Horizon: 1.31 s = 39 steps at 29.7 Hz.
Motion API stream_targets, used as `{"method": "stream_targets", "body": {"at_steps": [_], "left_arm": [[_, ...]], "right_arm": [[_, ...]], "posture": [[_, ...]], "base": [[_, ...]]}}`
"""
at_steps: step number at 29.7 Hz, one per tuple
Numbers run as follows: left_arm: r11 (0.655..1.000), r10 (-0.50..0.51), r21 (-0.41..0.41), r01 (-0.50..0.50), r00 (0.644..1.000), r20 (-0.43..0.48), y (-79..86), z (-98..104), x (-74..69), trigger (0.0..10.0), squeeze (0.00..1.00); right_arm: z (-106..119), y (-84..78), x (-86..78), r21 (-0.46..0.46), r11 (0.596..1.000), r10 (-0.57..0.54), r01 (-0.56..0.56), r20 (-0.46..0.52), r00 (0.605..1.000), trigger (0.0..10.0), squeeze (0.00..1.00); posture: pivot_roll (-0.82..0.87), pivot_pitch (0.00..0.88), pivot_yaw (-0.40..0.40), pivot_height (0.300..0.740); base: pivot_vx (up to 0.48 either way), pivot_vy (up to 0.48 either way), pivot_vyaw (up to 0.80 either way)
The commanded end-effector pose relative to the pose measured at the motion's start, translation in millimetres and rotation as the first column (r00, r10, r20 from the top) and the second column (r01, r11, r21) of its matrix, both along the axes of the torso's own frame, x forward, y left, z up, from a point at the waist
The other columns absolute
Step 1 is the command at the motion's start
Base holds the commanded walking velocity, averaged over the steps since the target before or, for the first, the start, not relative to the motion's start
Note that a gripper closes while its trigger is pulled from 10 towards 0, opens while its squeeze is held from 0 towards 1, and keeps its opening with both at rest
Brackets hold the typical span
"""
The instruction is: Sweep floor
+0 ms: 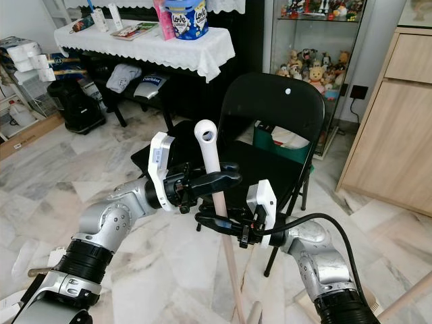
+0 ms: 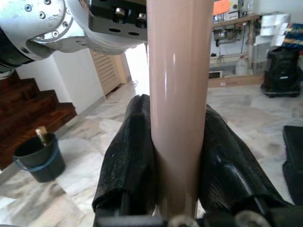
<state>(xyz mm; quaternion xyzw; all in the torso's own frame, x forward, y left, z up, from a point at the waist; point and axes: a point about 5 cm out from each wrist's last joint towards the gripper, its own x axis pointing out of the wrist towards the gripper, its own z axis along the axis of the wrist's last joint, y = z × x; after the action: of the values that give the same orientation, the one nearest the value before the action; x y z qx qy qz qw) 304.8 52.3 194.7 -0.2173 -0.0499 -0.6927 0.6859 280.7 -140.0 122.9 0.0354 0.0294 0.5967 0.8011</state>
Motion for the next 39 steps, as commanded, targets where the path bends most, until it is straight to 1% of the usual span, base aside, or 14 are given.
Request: {"method": "stream_targets", "body": {"at_steps": [1,3,4,6,7,10,11,20,22,23,25,27,38,39], "left_arm": [[0.999,0.002,-0.038,-0.001,1.000,0.021,4.3,11.0,3.8,0.0,0.00],[0.999,0.003,-0.037,-0.002,1.000,0.021,4.5,10.9,3.9,0.0,0.00],[0.999,0.003,-0.037,-0.002,1.000,0.022,4.5,10.9,4.0,0.0,0.00],[0.999,0.004,-0.037,-0.003,1.000,0.022,4.5,10.9,4.0,0.0,0.00],[0.999,0.004,-0.037,-0.003,1.000,0.022,4.6,10.8,4.0,0.0,0.00],[0.999,0.006,-0.036,-0.005,1.000,0.023,4.8,10.7,4.2,0.0,0.00],[0.999,0.005,-0.036,-0.004,1.000,0.024,5.0,10.5,4.0,0.0,0.00],[0.999,0.009,-0.033,-0.008,1.000,0.025,5.5,10.3,4.7,0.0,0.00],[0.999,0.012,-0.033,-0.012,1.000,0.026,4.9,10.2,5.1,0.0,0.00],[0.999,0.015,-0.032,-0.014,1.000,0.026,4.7,10.1,5.3,0.0,0.00],[0.999,0.021,-0.030,-0.020,0.999,0.026,4.5,10.0,5.9,0.0,0.00],[0.999,0.027,-0.028,-0.026,0.999,0.026,4.6,9.8,6.6,0.0,0.00],[0.998,0.061,-0.016,-0.060,0.998,0.022,5.0,7.8,10.3,0.0,0.00],[0.998,0.066,-0.012,-0.066,0.998,0.021,5.0,6.9,11.0,0.0,0.00]], "right_arm": [[-2.4,-2.4,4.6,-0.048,0.998,-0.041,0.041,0.011,0.999,8.9,0.00],[-2.5,-2.6,6.2,-0.042,0.997,-0.057,0.057,0.003,0.998,8.9,0.00],[-2.2,-2.5,6.3,-0.040,0.998,-0.055,0.055,0.002,0.998,8.9,1.00],[-1.8,-2.4,6.1,-0.039,0.998,-0.048,0.049,0.006,0.999,8.5,1.00],[-1.9,-2.4,6.2,-0.040,0.998,-0.050,0.050,0.008,0.999,9.1,1.00],[-2.0,-2.2,6.6,-0.038,0.998,-0.050,0.050,0.009,0.999,9.1,1.00],[-2.3,-1.7,6.4,-0.035,0.998,-0.046,0.046,0.005,0.999,8.7,1.00],[-2.6,-0.4,5.3,-0.028,0.999,-0.034,0.034,-0.005,0.999,8.2,1.00],[-2.4,0.1,3.8,-0.021,1.000,-0.020,0.020,-0.012,1.000,6.3,1.00],[-2.5,0.1,3.4,-0.019,1.000,-0.017,0.017,-0.014,1.000,6.3,1.00],[-2.8,0.4,2.6,-0.017,1.000,-0.013,0.013,-0.019,1.000,5.1,1.00],[-2.8,1.0,1.9,-0.014,1.000,-0.006,0.006,-0.023,1.000,5.1,1.00],[-3.0,1.4,0.7,-0.011,1.000,-0.001,0.000,-0.030,1.000,5.4,1.00],[-2.8,0.9,1.7,-0.020,1.000,-0.014,0.014,-0.017,1.000,9.5,1.00]], "posture": [[-0.11,0.000,0.141,0.740],[-0.11,0.000,0.140,0.740],[-0.11,0.000,0.140,0.740],[-0.11,0.000,0.140,0.740],[-0.11,0.000,0.140,0.740],[-0.11,0.000,0.141,0.740],[-0.11,0.000,0.141,0.740],[-0.11,0.000,0.145,0.740],[-0.11,0.000,0.145,0.740],[-0.11,0.000,0.145,0.740],[-0.11,0.000,0.145,0.740],[-0.11,0.000,0.147,0.740],[-0.11,0.000,0.147,0.740],[-0.11,0.000,0.147,0.740]], "base": [[0.000,0.000,0.00],[0.000,0.000,0.00],[0.000,0.000,0.00],[0.000,0.000,0.00],[0.000,0.000,0.00],[0.000,0.000,0.00],[0.000,0.000,0.00],[0.000,0.000,0.00],[0.000,0.000,0.00],[0.000,0.000,0.00],[0.000,0.000,0.00],[0.000,0.000,0.00],[0.000,0.000,0.00],[0.000,0.000,0.00]]}}
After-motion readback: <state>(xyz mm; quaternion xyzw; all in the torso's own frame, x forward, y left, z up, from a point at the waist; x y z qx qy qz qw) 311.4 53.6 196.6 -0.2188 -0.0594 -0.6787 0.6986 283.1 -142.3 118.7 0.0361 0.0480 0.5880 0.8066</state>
